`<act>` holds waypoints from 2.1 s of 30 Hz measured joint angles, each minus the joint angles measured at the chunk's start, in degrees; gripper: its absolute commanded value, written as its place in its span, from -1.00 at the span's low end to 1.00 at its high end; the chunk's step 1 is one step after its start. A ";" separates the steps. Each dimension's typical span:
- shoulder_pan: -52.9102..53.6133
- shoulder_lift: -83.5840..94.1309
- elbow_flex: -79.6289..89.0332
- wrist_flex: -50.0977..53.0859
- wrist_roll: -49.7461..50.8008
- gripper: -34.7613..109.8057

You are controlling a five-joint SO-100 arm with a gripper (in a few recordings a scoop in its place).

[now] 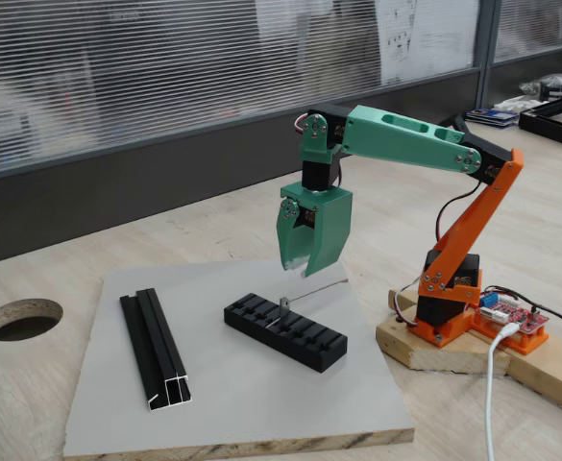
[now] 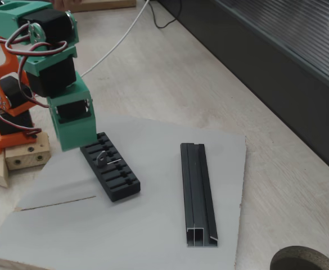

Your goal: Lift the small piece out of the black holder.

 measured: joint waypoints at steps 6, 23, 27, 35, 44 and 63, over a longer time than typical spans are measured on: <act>0.00 0.00 0.00 -0.35 -0.09 0.00; -7.65 -7.73 0.00 -2.64 0.18 0.24; -7.65 -7.82 0.00 -2.72 0.18 0.24; -4.92 -7.91 0.35 -2.72 0.44 0.24; -5.27 -12.22 0.35 -2.72 0.18 0.24; -5.01 -16.79 0.53 -2.81 0.18 0.25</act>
